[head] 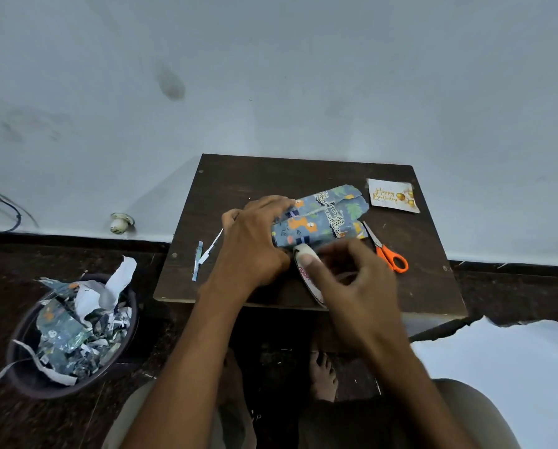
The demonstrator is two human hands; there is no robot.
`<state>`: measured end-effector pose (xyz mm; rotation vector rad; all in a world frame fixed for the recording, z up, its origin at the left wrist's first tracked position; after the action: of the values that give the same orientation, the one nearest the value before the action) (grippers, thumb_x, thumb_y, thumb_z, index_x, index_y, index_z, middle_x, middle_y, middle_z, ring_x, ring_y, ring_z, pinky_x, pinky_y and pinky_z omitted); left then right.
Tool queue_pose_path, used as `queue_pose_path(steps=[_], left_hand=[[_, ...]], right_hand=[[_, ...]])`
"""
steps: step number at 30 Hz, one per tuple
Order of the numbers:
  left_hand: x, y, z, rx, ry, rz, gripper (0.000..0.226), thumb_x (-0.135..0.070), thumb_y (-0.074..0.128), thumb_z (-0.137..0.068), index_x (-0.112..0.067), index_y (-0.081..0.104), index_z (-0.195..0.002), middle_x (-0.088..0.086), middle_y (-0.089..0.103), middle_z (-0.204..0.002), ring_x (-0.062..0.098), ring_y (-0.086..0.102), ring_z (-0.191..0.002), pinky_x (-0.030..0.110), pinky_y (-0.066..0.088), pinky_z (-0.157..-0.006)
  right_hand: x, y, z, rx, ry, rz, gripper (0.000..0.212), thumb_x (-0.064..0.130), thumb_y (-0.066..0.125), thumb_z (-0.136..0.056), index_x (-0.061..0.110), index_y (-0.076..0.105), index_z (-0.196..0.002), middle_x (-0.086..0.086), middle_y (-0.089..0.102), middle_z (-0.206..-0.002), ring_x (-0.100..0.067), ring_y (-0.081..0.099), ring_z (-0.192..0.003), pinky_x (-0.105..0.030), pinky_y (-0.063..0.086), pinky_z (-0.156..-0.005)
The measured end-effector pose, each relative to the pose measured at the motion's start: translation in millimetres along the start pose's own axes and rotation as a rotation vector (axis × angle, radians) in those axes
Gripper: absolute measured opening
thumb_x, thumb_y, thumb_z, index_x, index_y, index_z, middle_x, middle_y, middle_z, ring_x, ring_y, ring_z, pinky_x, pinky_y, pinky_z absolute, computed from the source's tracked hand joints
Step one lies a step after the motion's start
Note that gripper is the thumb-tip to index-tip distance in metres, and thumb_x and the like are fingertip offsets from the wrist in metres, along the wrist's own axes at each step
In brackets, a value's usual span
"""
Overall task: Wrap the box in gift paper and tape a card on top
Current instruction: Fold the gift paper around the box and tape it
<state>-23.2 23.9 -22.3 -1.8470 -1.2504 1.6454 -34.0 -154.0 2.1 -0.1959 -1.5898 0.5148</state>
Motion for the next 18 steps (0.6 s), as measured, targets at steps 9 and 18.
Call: queue_pose_path(steps=[9, 18], left_hand=[[6.0, 0.9, -3.7, 0.047, 0.010, -0.065, 0.070, -0.018, 0.084, -0.073, -0.031, 0.062, -0.138, -0.014, 0.049, -0.152, -0.003, 0.039, -0.140, 0.024, 0.012, -0.101], [7.0, 4.5, 0.2, 0.092, 0.071, -0.180, 0.065, -0.023, 0.071, -0.084, -0.034, 0.052, -0.146, -0.016, 0.037, -0.159, 0.000, 0.029, -0.148, 0.036, 0.008, -0.111]], right_hand=[[-3.9, 24.2, 3.7, 0.205, 0.046, -0.127, 0.031, 0.029, 0.067, -0.097, 0.010, 0.070, -0.072, -0.001, 0.071, -0.061, -0.010, 0.063, -0.055, -0.020, 0.047, -0.055], [0.9, 29.2, 2.5, 0.198, 0.068, -0.189, 0.035, 0.032, 0.067, -0.097, 0.008, 0.070, -0.071, -0.005, 0.072, -0.060, -0.017, 0.070, -0.058, -0.031, 0.058, -0.064]])
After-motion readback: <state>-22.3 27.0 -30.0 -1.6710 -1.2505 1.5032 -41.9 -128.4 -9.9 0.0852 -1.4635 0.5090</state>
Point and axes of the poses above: each hand's wrist, its own z-axis away from the middle knuckle, its own y-axis out of the palm, x = y × z, the point moved 4 cm from there along -z, towards the middle knuckle
